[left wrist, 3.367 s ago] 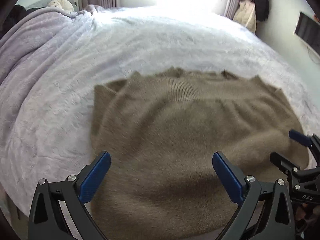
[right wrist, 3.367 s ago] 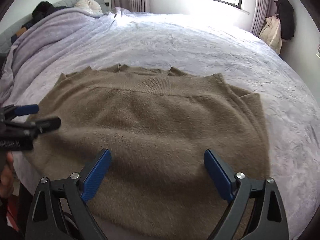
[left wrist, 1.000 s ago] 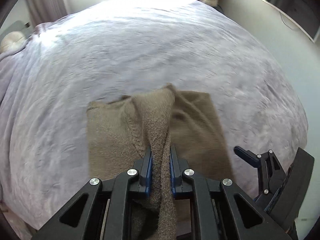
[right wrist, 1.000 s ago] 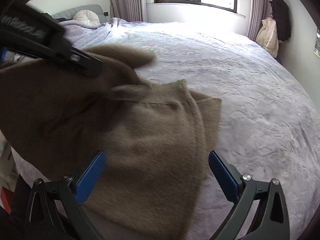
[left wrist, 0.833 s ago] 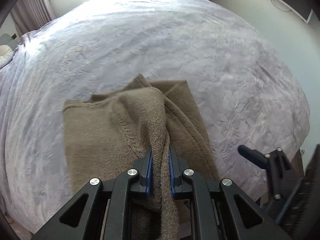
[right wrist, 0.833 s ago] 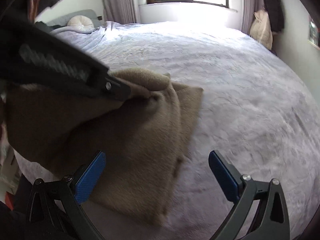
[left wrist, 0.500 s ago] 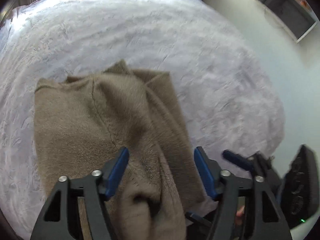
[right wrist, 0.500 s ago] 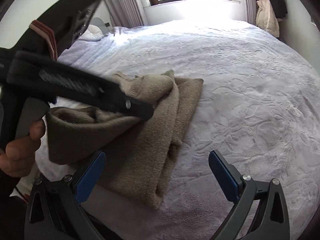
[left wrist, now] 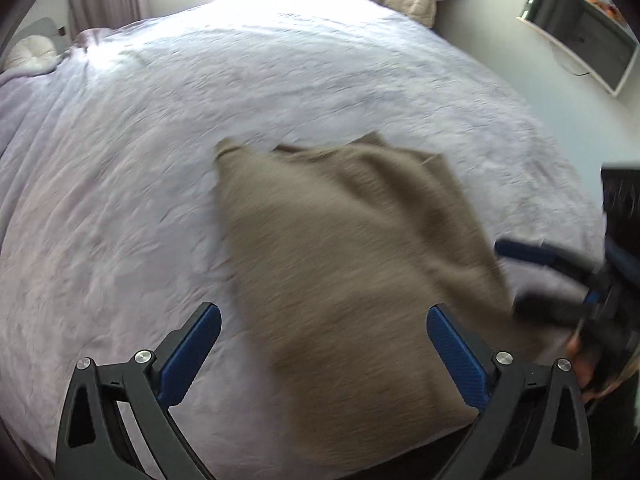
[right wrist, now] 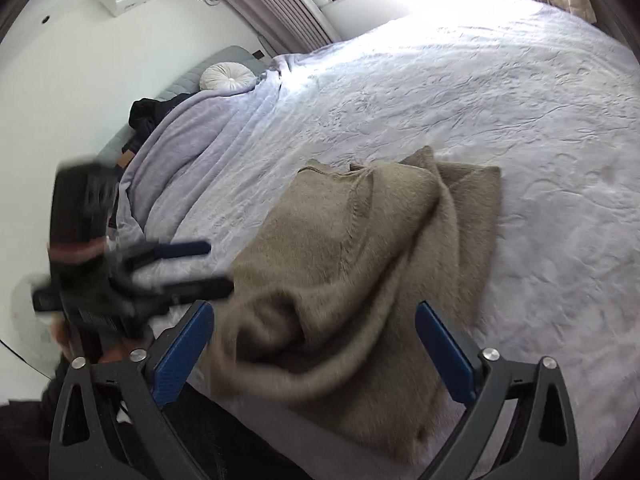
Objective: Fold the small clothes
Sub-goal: 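Grasp the opposite sweater side with the right gripper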
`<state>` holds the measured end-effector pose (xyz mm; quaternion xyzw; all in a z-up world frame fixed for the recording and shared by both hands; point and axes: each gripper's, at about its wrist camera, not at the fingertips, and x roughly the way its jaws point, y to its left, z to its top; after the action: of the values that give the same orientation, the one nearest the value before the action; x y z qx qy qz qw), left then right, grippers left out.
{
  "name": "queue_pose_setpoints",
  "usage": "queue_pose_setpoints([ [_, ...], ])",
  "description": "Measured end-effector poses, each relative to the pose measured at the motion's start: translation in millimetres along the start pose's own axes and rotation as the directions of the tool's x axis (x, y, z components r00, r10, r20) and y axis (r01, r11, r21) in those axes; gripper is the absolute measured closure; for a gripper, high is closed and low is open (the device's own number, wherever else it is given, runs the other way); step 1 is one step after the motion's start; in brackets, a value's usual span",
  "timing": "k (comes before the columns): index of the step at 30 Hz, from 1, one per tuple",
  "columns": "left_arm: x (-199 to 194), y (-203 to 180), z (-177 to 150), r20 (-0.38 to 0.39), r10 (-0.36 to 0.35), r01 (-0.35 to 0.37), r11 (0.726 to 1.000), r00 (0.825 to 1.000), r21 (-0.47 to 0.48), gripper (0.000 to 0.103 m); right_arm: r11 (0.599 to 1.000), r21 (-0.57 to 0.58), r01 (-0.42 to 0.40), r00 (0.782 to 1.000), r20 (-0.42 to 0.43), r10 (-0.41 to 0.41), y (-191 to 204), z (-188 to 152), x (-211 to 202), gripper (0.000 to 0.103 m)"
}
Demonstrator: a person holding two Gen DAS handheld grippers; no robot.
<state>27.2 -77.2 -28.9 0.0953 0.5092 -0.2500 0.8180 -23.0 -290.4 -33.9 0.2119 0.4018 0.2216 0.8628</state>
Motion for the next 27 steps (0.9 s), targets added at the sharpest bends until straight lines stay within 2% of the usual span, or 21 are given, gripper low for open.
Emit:
queue_pose_setpoints([
  [2,8,8,-12,-0.014,0.002,-0.002,1.000,1.000,-0.010,0.000,1.000,0.023,-0.004,0.999,-0.049,0.005,-7,14,20,0.010],
  [5,12,16,-26,-0.006,-0.032,0.032,0.999,0.999,-0.011,0.000,0.994,0.111,0.010,0.991,-0.133,0.005,-32,29,51,0.016],
  [7,13,19,-31,0.004,-0.055,0.055,0.998,0.998,-0.016,0.000,0.984,0.177,-0.006,0.990,-0.140,0.031,-48,33,62,0.017],
  [9,18,25,-33,0.008,-0.095,0.095,0.994,0.995,-0.048,0.000,0.968,0.243,-0.057,0.990,-0.109,0.085,-58,34,65,0.018],
  [11,31,28,-32,-0.022,-0.120,0.119,0.990,0.992,-0.075,0.000,0.970,0.234,-0.064,0.989,-0.113,0.092,-57,34,69,0.019],
  [15,35,33,-36,-0.021,-0.146,0.143,0.984,0.989,-0.105,0.000,0.991,0.129,0.037,0.987,-0.158,-0.017,-44,31,70,0.039],
  [19,28,41,-40,0.002,-0.151,0.150,0.981,0.989,-0.121,0.000,0.989,0.148,0.011,0.993,-0.121,0.007,-48,22,52,0.038],
  [25,52,26,-45,-0.067,-0.146,0.138,0.984,0.987,-0.111,0.000,0.981,0.185,-0.055,0.992,-0.105,0.075,-56,27,73,0.038],
  [26,56,24,-47,-0.073,-0.133,0.124,0.986,0.988,-0.107,0.000,0.985,0.170,-0.035,0.992,-0.110,0.054,-54,30,80,0.043],
  [27,56,23,-47,-0.073,-0.124,0.116,0.988,0.990,-0.105,0.000,0.990,0.139,0.003,0.993,-0.114,0.013,-50,31,82,0.071],
])
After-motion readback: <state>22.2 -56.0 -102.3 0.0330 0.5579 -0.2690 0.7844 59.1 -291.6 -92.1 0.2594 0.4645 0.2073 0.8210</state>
